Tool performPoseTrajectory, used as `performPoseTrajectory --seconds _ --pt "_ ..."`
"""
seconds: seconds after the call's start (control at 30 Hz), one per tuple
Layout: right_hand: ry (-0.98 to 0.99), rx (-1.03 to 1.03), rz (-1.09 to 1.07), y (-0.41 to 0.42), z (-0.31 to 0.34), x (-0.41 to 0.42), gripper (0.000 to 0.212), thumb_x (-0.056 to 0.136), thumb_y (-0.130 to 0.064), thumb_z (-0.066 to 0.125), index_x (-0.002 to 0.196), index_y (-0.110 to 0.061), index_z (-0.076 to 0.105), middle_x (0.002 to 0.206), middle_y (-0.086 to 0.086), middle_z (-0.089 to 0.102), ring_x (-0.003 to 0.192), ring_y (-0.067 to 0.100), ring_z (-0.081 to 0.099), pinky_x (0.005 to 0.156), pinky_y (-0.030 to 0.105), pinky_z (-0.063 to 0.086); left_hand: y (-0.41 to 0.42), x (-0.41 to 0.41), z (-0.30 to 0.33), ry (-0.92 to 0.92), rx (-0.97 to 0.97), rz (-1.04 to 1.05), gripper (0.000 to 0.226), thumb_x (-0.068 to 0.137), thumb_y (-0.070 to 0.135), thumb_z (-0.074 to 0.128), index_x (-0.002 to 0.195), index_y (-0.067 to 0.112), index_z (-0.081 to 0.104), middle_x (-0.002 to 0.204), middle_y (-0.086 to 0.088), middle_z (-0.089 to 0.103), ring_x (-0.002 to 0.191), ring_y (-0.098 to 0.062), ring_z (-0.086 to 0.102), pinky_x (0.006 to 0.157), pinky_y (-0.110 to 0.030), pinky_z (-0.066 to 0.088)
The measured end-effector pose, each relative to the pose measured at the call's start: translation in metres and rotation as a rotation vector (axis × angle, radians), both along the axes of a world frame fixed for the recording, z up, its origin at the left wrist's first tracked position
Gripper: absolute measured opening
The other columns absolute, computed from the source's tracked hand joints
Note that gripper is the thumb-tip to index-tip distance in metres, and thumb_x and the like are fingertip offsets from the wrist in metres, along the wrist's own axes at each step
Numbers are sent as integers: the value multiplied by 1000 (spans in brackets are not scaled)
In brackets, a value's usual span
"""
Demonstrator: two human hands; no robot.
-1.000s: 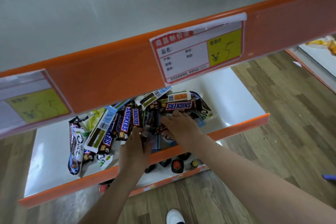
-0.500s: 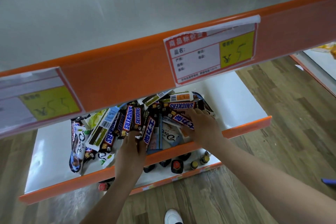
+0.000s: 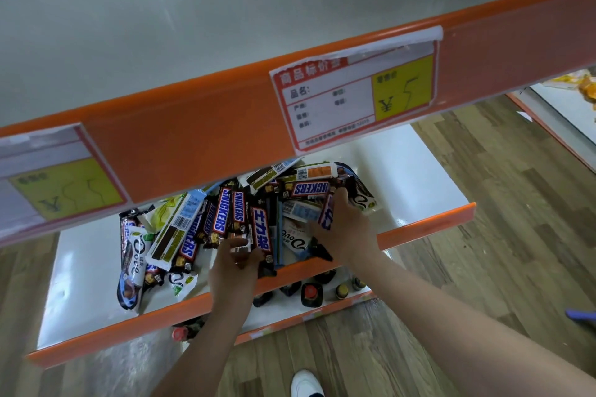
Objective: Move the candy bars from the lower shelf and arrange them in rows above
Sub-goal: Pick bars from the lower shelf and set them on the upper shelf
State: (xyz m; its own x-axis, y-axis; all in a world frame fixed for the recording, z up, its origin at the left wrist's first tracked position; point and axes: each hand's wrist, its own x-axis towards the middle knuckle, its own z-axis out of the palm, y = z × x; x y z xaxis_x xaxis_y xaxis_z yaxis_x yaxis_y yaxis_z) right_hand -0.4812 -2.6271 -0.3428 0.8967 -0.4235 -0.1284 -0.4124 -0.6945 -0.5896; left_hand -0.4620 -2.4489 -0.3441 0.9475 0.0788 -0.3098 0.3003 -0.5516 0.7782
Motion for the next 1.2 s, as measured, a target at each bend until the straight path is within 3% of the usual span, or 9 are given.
performPoseTrajectory --seconds 0.2,0.3,0.37,0.43,0.53,0.67,0.83,1.03,1.2 --pt "-116 255 -78 14 -4 6 15 93 -16 54 98 -7 44 74 12 61 65 29 62 55 38 50 -10 -1 0 25 -25 -130 20 87 15 61 104 15 50 65 -8 63 54 -17 53 46 -22 33" --pt "-101 45 162 4 -2 3 27 86 -1 50 111 -10 53 94 5 57 86 22 56 59 27 40 -9 2 -5 -23 101 -256 22 90 12 55 111 13 49 71 -15 64 57 -21 55 50 -28 36" --pt "28 -210 375 -9 -1 0 44 81 -6 59 121 -20 52 120 -2 48 110 20 44 80 28 39 -7 4 -1 -167 291 -377 35 84 4 58 117 13 48 96 -9 63 80 -24 60 60 -32 42" --pt "74 -393 500 -20 -3 -4 53 78 -19 68 127 -26 50 129 -3 45 119 23 40 94 36 34 -6 9 3 -454 578 -552 62 61 -7 72 118 12 56 116 -11 58 104 -34 57 75 -42 47" --pt "6 -550 558 -26 -6 -7 52 59 -25 84 107 -21 67 103 1 65 101 27 58 84 42 44 -3 19 0 -788 846 -854 78 33 -9 83 106 10 70 122 -13 62 107 -37 61 79 -57 48" --pt "-29 -639 476 -28 -7 -7 50 36 -38 93 78 -22 72 80 -5 70 78 20 66 70 36 52 -2 25 -5 -781 914 -961 75 26 -3 88 98 8 73 109 -15 68 98 -35 66 77 -61 48" --pt "-97 -635 330 -36 -8 -13 55 32 -25 94 82 -21 73 76 -5 71 71 20 67 69 35 52 2 28 -8 -817 933 -895 60 34 2 87 93 9 73 94 -16 68 90 -32 67 80 -56 49" --pt "-101 -549 275 -41 -8 -16 45 47 -22 91 89 -23 73 73 -2 69 72 23 67 70 39 50 8 29 -14 -766 950 -857 60 36 27 95 88 9 71 90 -11 67 88 -29 64 80 -48 49" --pt "-129 -637 269 -37 -7 -14 44 41 -21 93 80 -20 74 67 -2 67 63 22 66 64 34 51 16 28 -12 -852 967 -831 56 41 35 93 85 10 71 86 -7 67 83 -27 64 84 -44 35"
